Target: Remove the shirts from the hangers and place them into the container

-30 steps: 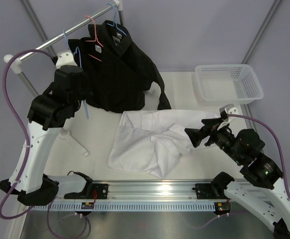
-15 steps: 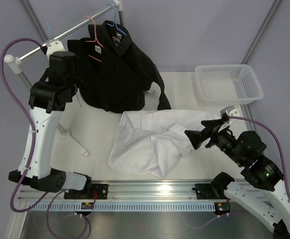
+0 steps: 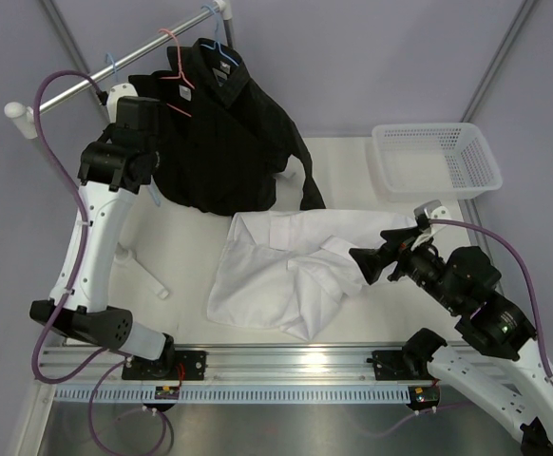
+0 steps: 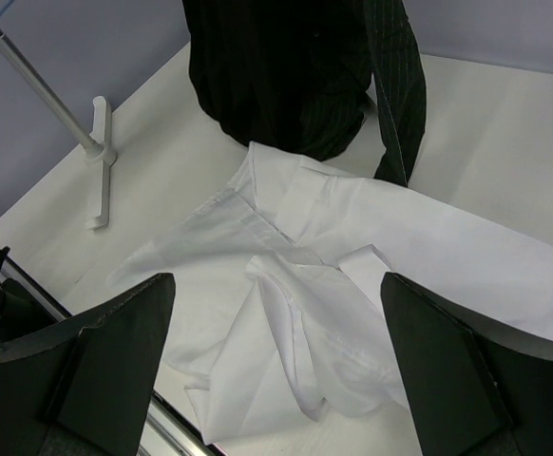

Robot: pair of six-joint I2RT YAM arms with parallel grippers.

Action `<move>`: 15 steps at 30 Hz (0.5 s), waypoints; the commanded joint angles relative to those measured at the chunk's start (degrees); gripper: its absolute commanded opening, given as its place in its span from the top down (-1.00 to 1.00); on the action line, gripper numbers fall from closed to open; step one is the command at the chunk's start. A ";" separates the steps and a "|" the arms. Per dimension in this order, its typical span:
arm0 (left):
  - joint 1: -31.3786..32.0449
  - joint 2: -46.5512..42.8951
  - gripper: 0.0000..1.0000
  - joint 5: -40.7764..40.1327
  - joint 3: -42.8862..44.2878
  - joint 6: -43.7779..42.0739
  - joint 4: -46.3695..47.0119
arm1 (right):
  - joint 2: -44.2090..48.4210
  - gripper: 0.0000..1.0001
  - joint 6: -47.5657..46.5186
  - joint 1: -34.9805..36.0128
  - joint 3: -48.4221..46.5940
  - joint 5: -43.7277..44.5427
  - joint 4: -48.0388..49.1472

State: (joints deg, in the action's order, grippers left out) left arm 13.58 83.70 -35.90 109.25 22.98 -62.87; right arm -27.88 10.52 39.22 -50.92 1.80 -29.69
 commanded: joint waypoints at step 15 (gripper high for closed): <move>-0.66 -4.69 1.00 5.40 -8.97 10.33 2.75 | -0.51 -0.99 1.87 0.33 -1.03 -0.49 1.04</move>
State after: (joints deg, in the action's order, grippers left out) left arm 13.32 80.97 -32.36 101.38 30.72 -59.79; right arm -29.63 11.46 39.22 -50.89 0.93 -29.74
